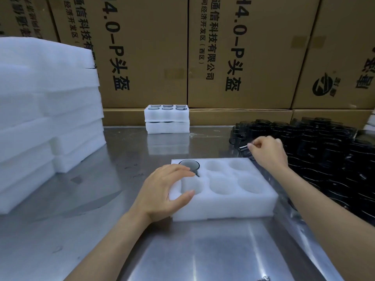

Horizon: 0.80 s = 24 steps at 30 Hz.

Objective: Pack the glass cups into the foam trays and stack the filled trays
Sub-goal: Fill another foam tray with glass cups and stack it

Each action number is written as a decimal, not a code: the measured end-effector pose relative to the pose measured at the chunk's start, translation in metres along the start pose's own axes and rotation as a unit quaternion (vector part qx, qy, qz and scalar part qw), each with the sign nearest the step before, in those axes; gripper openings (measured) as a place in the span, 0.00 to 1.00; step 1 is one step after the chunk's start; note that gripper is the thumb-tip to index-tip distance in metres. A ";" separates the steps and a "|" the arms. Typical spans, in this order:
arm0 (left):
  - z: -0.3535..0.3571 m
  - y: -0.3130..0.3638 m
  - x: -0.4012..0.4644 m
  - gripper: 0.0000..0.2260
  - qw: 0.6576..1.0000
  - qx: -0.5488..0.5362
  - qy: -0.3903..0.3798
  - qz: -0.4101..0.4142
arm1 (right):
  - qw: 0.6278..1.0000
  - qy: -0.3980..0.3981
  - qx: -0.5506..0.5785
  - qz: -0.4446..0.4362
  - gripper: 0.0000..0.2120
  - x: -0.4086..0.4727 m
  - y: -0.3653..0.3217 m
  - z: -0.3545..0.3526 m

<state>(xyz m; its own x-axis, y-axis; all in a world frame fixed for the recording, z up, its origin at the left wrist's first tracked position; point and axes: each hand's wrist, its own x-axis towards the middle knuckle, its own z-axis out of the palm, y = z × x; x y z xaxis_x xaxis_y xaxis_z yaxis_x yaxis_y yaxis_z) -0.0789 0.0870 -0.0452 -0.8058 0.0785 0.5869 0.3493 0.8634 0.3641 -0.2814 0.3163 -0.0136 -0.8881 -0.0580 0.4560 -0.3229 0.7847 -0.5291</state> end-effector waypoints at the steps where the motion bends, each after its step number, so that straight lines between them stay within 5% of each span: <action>1: 0.000 0.000 0.000 0.22 1.000 -0.001 -0.001 -0.002 | 0.999 0.027 0.041 -0.006 0.12 -0.001 -0.005 -0.005; 5: 0.001 -0.001 -0.001 0.22 1.000 -0.001 -0.006 -0.006 | 0.971 0.059 0.220 -0.068 0.16 -0.009 -0.029 -0.023; 10: 0.002 -0.001 -0.001 0.22 1.000 -0.003 -0.005 -0.012 | 0.927 -0.032 0.373 -0.027 0.14 -0.028 -0.052 -0.026; 16: 0.001 0.000 -0.002 0.21 1.000 0.000 -0.009 -0.018 | 0.941 -0.110 0.319 -0.001 0.20 -0.039 -0.065 -0.009; 24: 0.001 0.000 -0.001 0.22 1.000 -0.003 -0.011 -0.019 | 0.984 -0.054 0.164 -0.052 0.27 -0.045 -0.080 0.016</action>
<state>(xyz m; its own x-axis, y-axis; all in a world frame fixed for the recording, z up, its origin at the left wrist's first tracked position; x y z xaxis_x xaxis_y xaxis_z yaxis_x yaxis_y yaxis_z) -0.0781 0.0878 -0.0465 -0.8288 0.0555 0.5568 0.3203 0.8630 0.3908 -0.2205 0.2468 -0.0035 -0.8684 -0.2067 0.4508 -0.4866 0.5303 -0.6943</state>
